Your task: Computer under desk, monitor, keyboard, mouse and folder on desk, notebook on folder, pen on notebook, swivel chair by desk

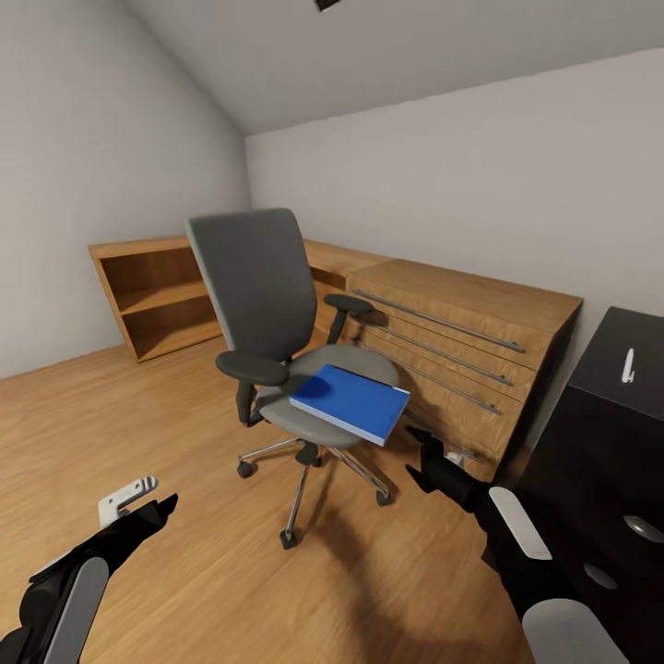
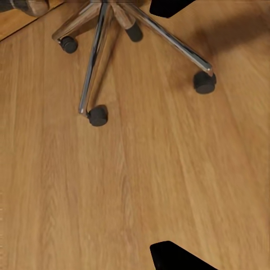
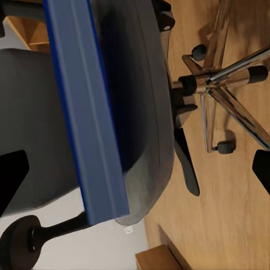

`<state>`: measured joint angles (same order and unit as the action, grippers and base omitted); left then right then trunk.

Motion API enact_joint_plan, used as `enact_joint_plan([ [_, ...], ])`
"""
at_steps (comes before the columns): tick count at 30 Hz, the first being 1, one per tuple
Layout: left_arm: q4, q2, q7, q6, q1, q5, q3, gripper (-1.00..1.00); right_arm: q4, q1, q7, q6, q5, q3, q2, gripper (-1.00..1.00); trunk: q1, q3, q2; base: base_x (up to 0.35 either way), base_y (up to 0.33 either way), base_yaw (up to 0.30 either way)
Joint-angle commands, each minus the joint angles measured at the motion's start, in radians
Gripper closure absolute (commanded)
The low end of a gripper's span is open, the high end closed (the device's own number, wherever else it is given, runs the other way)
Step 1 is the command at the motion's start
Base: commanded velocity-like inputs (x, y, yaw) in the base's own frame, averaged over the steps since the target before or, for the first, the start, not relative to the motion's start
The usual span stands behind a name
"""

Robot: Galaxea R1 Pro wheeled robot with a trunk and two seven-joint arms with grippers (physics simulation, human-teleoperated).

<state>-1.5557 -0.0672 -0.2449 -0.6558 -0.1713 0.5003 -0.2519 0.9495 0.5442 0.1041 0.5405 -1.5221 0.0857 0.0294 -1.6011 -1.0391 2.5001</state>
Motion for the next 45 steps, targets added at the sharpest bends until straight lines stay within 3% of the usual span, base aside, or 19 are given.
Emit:
enact_joint_plan([
  [1, -0.001, 0.0, -0.008, -0.004, 0.0, 0.011, 0.0, -1.0, 0.001, 0.0, 0.01, 0.004, -0.01, 0.002, 0.0, -1.0, 0.001, 0.003, 0.0, 0.0, 0.0, 0.0],
  [7, -0.001, 0.0, -0.008, -0.004, -0.001, 0.012, 0.0, -1.0, 0.002, 0.0, 0.009, 0.004, -0.01, 0.002, 0.0, -1.0, 0.02, 0.023, -0.035, 0.0, 0.0, 0.0],
  [45, 0.026, 0.0, -0.008, -0.001, -0.001, 0.011, 0.002, -1.0, 0.0, 0.0, 0.011, 0.007, -0.012, -0.002, -0.002, -1.0, 0.02, 0.023, -0.035, 0.049, 0.036, 0.0],
])
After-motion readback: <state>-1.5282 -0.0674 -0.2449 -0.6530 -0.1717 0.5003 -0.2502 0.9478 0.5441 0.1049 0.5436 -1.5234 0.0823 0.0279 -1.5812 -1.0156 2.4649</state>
